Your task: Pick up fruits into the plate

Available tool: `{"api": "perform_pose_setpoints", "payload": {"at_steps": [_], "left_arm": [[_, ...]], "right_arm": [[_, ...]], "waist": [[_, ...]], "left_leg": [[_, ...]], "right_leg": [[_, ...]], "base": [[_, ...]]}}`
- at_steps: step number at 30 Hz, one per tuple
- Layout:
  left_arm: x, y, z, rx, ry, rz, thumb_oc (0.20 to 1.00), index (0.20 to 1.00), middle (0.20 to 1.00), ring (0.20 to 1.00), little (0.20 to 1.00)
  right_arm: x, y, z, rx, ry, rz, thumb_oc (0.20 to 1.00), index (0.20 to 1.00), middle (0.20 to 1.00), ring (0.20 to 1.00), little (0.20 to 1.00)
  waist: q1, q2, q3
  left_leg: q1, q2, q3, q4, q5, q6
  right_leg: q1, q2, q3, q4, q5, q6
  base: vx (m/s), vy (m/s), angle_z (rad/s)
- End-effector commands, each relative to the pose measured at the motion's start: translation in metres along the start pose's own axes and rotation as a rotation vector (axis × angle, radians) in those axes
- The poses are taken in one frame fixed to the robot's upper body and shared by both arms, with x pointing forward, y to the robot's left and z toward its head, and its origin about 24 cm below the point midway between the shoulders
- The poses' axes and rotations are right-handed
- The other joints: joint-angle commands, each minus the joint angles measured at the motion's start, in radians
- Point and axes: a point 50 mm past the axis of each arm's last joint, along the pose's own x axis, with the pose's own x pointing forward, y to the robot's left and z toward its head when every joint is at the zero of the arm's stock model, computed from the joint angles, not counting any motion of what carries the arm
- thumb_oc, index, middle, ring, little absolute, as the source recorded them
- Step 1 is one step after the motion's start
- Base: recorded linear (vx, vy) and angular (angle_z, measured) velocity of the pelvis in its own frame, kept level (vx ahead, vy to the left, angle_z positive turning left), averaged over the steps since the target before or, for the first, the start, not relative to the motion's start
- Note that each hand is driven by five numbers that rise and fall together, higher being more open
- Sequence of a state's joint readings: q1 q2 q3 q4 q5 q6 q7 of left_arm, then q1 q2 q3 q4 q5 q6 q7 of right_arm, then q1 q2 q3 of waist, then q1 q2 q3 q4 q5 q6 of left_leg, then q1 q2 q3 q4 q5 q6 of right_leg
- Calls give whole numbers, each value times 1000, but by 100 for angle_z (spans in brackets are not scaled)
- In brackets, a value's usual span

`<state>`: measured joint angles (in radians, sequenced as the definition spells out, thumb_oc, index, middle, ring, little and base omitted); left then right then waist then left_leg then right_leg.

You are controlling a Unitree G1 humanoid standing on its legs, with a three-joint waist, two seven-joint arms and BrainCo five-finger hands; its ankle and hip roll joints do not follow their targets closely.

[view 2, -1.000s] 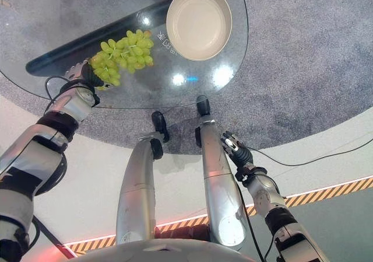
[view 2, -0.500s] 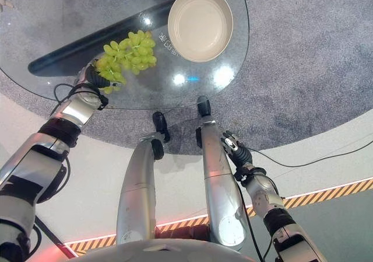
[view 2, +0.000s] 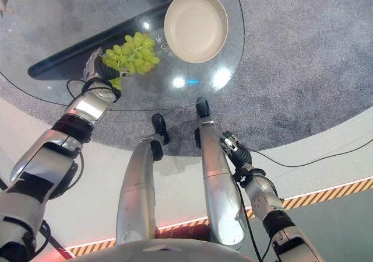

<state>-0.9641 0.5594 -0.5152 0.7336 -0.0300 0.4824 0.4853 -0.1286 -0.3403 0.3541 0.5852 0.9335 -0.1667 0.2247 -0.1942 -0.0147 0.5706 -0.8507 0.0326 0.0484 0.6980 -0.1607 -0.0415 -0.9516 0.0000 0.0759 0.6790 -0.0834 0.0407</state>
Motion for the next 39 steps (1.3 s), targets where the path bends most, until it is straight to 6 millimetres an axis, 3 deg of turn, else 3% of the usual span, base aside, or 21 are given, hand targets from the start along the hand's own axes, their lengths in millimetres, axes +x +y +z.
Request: {"api": "perform_pose_setpoints", "payload": {"at_steps": [1,2,3,4,15,17,25,39], "left_arm": [[8,16,-7,142,38,115,1000,1000,1000,1000,1000],[10,19,-7,178,46,125,1000,1000,1000,1000,1000],[12,24,-3,187,43,142,1000,1000,1000,1000,1000],[13,25,-6,262,55,151,1000,1000,1000,1000,1000],[20,38,-8,594,116,177,1000,1000,1000,1000,1000],[20,35,-9,620,111,163,200,200,200,200,200],[19,26,-24,639,141,112,200,200,200,200,200],[19,21,-27,565,100,73,200,200,200,200,200]], "right_arm": [[-21,8,-31,62,70,26,1000,1000,1000,1000,1000],[-21,8,-31,62,69,28,1000,1000,1000,1000,1000],[-18,9,-27,60,56,35,1000,1000,1000,1000,1000],[-21,7,-30,67,66,32,1000,1000,1000,1000,1000],[-17,9,-21,82,17,72,1000,1000,1000,1000,1000],[-17,9,-20,82,10,79,1000,1000,1000,1000,1000],[-13,13,-13,75,-12,98,1000,1000,1000,1000,1000],[-11,16,-11,69,-25,103,1000,1000,1000,1000,1000]], "waist": [[2,-17,-51],[0,-19,-51],[-3,-21,-51],[-6,-23,-51],[-28,-40,-51],[-30,-40,-51],[-31,-35,-51],[-24,-29,-51]], "left_leg": [[-2,-90,50,-17,-40,73],[-6,-90,51,-14,-41,73],[-29,-89,58,-31,-2,75],[-12,-88,52,-10,-42,72],[-84,-82,61,25,-47,63],[-92,-81,61,24,-46,62],[-95,-85,61,-2,-33,58],[-68,-84,63,-33,-21,58]], "right_leg": [[20,24,-92,17,-18,3],[16,26,-91,19,-17,2],[-6,24,-90,-2,21,-3],[10,27,-89,19,-15,2],[-56,28,-80,25,3,0],[-66,29,-78,26,4,0],[-72,36,-70,10,10,4],[-55,37,-72,-6,15,7]], "base": [[-5,-22,-6],[-85,-31,-4],[-14,-19,-6],[-15,-17,-4],[-24,-5,-5],[-19,2,-1],[-8,12,0],[0,0,0]]}}
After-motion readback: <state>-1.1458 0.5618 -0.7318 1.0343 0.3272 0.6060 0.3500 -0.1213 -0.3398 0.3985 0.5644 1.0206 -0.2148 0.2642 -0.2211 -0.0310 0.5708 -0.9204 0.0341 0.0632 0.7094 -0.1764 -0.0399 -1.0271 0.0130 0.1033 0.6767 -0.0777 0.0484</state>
